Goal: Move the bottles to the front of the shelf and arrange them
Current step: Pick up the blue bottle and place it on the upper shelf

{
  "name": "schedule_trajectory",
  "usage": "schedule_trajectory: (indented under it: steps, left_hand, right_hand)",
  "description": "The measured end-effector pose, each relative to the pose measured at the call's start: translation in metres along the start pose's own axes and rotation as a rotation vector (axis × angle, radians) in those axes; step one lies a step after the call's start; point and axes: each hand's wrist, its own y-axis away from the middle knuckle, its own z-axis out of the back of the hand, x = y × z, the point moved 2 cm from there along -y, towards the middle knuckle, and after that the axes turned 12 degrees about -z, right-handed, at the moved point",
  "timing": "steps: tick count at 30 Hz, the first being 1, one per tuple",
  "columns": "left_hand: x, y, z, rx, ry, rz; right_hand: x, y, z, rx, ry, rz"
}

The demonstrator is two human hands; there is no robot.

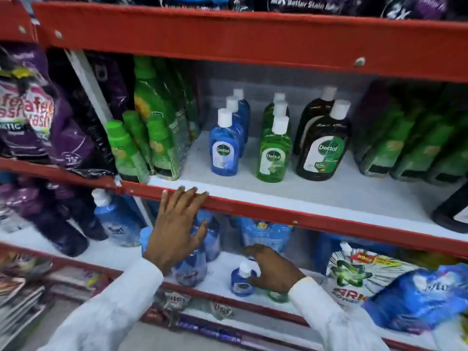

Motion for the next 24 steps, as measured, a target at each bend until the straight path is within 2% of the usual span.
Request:
schedule_trajectory:
  steps: [4,9,16,21,24]
  left_hand:
    - [0.003,0.001,0.005,-0.016,0.061,0.000]
    - [0.013,0.005,0.009,-0.054,0.184,-0.019]
    - [0.043,0.010,0.013,-0.084,0.173,0.035]
    - [0.038,0.006,0.013,-0.159,0.262,0.080]
    - [0.035,0.006,0.019,-0.190,0.278,0.097]
  right_hand:
    - [0.002,-0.014,-0.023,0.089,-0.003,-0.083]
    - [0.010,-0.014,-0.019,0.009,-0.058,-0.089]
    - [0.064,0.031,0.085,-0.259,-0.233,0.014]
    - [0.115,0.055,0.167,-0.465,-0.488,0.092]
    - [0.140,0.044,0.198,-0.550,-0.531,0.141]
